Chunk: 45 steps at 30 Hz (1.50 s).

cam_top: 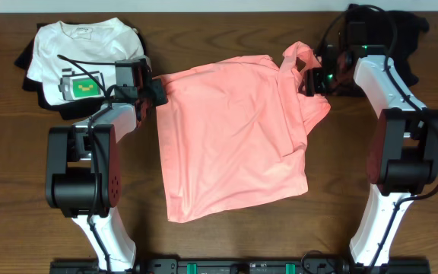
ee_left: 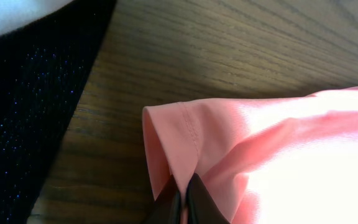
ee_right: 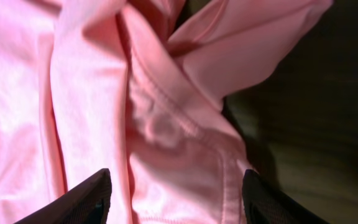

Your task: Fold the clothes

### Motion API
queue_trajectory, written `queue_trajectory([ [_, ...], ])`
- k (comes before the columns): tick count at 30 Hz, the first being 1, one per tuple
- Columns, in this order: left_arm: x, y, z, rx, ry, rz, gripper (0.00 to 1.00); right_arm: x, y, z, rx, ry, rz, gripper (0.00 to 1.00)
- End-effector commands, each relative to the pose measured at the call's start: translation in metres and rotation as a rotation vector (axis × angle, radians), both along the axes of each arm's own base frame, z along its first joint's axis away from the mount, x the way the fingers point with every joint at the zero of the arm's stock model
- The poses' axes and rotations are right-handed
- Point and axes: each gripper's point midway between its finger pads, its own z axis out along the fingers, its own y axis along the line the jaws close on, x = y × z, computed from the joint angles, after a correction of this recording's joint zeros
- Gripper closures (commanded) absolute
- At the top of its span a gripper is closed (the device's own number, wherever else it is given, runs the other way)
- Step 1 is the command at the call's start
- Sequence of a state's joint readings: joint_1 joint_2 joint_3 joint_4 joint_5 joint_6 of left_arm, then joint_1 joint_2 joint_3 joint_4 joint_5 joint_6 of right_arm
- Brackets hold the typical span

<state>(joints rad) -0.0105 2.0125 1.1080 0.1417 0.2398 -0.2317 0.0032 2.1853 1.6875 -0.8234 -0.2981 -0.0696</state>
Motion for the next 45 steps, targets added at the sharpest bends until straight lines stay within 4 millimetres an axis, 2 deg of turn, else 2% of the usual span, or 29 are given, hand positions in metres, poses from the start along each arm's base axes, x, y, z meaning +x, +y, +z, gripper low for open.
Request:
queue_trajectory([
  [1, 0.01, -0.002, 0.024, 0.004, -0.057, -0.015, 0.94, -0.003, 0.001, -0.004, -0.034, -0.001, 0.049, 0.37],
  [13, 0.01, -0.002, 0.024, 0.004, -0.057, -0.015, 0.94, -0.016, -0.015, -0.013, -0.117, 0.065, 0.023, 0.43],
  [18, 0.01, -0.002, 0.024, 0.004, -0.057, -0.015, 0.94, -0.018, -0.017, -0.017, -0.117, 0.072, 0.017, 0.55],
  [26, 0.01, -0.002, 0.024, 0.004, -0.057, -0.015, 0.94, -0.034, -0.022, -0.035, -0.112, 0.119, 0.009, 0.5],
  [29, 0.01, -0.002, 0.024, 0.004, -0.057, -0.015, 0.95, -0.036, -0.022, -0.037, -0.112, 0.122, 0.009, 0.5],
  [31, 0.01, -0.002, 0.024, 0.004, -0.057, -0.015, 0.94, -0.036, -0.022, -0.037, -0.112, 0.122, 0.009, 0.55],
  [32, 0.01, -0.002, 0.024, 0.004, -0.057, -0.015, 0.94, -0.036, -0.023, -0.037, -0.112, 0.12, 0.007, 0.6],
  [33, 0.01, -0.002, 0.024, 0.004, -0.057, -0.015, 0.94, -0.035, -0.024, -0.037, -0.112, 0.12, 0.003, 0.75],
  [35, 0.01, -0.002, 0.024, 0.004, -0.057, -0.015, 0.94, -0.035, -0.027, -0.037, -0.109, 0.124, -0.019, 0.9],
  [39, 0.01, -0.002, 0.024, 0.004, -0.057, -0.015, 0.94, -0.04, -0.038, -0.03, -0.101, 0.144, -0.072, 0.97],
  [45, 0.01, -0.002, 0.024, 0.004, -0.057, -0.015, 0.94, -0.056, -0.054, -0.003, -0.087, 0.186, -0.153, 0.98],
])
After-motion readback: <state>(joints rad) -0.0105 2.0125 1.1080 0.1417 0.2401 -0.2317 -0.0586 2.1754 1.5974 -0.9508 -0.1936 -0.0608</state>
